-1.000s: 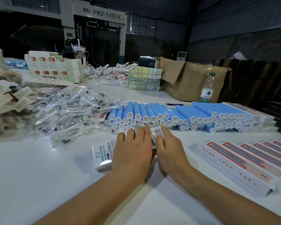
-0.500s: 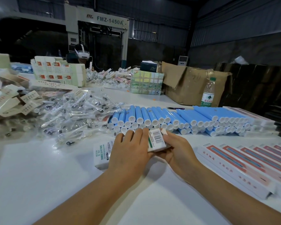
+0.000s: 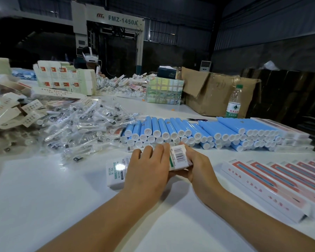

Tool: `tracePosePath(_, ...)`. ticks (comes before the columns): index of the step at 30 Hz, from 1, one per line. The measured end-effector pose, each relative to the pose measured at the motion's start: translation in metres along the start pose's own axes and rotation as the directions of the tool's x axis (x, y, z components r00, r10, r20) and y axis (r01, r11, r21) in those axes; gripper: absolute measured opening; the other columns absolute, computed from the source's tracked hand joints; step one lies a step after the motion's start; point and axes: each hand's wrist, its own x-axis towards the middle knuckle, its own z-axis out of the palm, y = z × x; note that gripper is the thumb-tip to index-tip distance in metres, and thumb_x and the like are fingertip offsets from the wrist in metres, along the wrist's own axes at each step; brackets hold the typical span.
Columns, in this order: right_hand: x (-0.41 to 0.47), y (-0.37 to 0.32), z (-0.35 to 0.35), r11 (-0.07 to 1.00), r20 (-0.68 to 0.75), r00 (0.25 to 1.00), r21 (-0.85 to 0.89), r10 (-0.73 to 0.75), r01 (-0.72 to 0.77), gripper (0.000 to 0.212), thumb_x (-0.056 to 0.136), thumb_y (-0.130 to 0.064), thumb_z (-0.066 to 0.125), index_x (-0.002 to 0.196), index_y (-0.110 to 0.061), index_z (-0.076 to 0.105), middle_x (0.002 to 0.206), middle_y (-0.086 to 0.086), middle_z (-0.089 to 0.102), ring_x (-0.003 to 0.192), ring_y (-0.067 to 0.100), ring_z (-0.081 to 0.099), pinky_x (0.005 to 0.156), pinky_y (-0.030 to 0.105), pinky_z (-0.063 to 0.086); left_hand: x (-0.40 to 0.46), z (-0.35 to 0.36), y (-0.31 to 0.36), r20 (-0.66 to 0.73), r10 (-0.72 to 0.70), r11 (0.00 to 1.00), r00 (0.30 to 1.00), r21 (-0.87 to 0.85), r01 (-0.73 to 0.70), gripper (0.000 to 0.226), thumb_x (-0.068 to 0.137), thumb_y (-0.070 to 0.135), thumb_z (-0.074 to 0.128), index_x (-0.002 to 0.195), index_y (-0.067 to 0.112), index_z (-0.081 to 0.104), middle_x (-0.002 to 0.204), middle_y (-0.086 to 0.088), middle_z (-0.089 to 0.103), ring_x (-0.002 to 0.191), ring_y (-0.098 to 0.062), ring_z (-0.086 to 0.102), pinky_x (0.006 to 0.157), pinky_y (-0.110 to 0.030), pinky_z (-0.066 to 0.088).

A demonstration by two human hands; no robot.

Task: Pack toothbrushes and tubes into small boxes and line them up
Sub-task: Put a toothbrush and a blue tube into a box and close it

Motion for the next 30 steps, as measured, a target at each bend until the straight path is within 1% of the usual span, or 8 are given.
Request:
tracePosePath(3,-0.003,-0.002,0.002,0.986,0.014,0.998,-0.158,-0.057,0.058,0.037,0.098,-0.008,0.040,0.119,-0.036,0.053,0.087,-0.007,0.073,0.080,0.008,0.069,0.063,0.021,0.054,0.000,-0.002,-0.002,-0.014,-0.037,0.998,0.999,-0.060,0.037,0.077,0.078,0.059,0.067,0.131,0.005,0.053,0.114,-0.007,0.064,0.095,-0.025,0.061,0.077,-0.039,0.048)
tracePosePath(6,-0.004,-0.002,-0.001,0.916,-0.057,0.978,-0.366,-0.199,0.165,0.020,0.093,-0.016,0.057,0.102,-0.032,0.066,0.100,-0.003,0.067,0.084,0.005,0.064,0.063,0.015,0.049,0.001,0.001,-0.006,-0.023,-0.096,0.992,0.995,-0.079,0.094,0.076,0.092,0.061,0.034,0.148,0.013,0.017,0.140,-0.001,0.039,0.121,-0.022,0.041,0.095,-0.037,0.031)
tracePosePath(10,-0.006,-0.002,-0.003,0.901,-0.175,0.941,-0.383,-0.288,0.205,0.006,0.086,-0.017,0.068,0.081,-0.017,0.067,0.080,-0.004,0.070,0.075,0.012,0.064,0.059,0.015,0.048,0.003,0.006,-0.005,-0.027,-0.130,0.991,0.991,-0.017,0.129,0.075,0.092,0.061,0.034,0.147,0.014,0.015,0.139,0.000,0.038,0.120,-0.022,0.040,0.095,-0.037,0.030)
tracePosePath(15,-0.010,0.002,0.003,0.831,-0.158,0.903,-0.478,-0.399,0.283,0.012,0.087,-0.010,0.067,0.077,-0.015,0.065,0.081,0.000,0.067,0.068,0.003,0.058,0.060,0.012,0.045,0.003,0.000,-0.002,-0.048,-0.127,0.990,0.991,0.050,0.130,0.078,0.062,0.053,0.080,0.119,0.003,0.062,0.097,-0.006,0.065,0.081,-0.024,0.062,0.068,-0.040,0.049)
tracePosePath(17,-0.010,0.001,0.002,0.878,-0.181,0.915,-0.396,-0.361,0.269,0.012,0.088,-0.009,0.065,0.077,-0.015,0.066,0.075,-0.003,0.067,0.061,0.004,0.056,0.056,0.013,0.045,0.003,0.000,-0.002,-0.109,-0.139,0.990,0.984,0.009,0.141,0.076,0.054,0.049,0.086,0.110,0.002,0.067,0.088,-0.007,0.066,0.074,-0.025,0.062,0.061,-0.038,0.049)
tracePosePath(22,-0.001,-0.007,-0.003,0.999,-0.156,0.987,0.010,-0.029,0.031,0.012,0.087,0.005,0.057,0.081,0.000,0.066,0.065,0.012,0.061,0.050,0.012,0.047,0.050,0.024,0.043,0.002,-0.007,-0.008,-0.063,-0.121,0.993,0.991,0.004,0.121,0.075,0.072,0.055,0.072,0.128,0.007,0.056,0.104,-0.003,0.064,0.089,-0.023,0.060,0.072,-0.037,0.046)
tracePosePath(26,-0.001,-0.006,-0.007,0.979,-0.133,0.986,-0.186,-0.104,0.078,0.017,0.085,0.006,0.059,0.071,-0.002,0.064,0.072,0.018,0.068,0.047,0.010,0.047,0.046,0.020,0.043,-0.001,-0.004,-0.011,-0.136,-0.036,0.999,0.990,-0.004,0.036,0.072,0.058,0.053,0.082,0.110,0.005,0.067,0.087,-0.005,0.066,0.073,-0.024,0.062,0.060,-0.036,0.047)
tracePosePath(30,-0.004,-0.006,-0.008,0.936,-0.109,0.976,-0.320,-0.190,0.147,0.021,0.087,0.003,0.059,0.069,-0.006,0.063,0.065,0.004,0.068,0.046,0.004,0.047,0.046,0.017,0.041,-0.001,0.000,-0.006,-0.054,-0.084,0.996,0.995,-0.049,0.081,0.074,0.084,0.060,0.052,0.141,0.015,0.036,0.122,0.001,0.053,0.107,-0.021,0.050,0.086,-0.035,0.035)
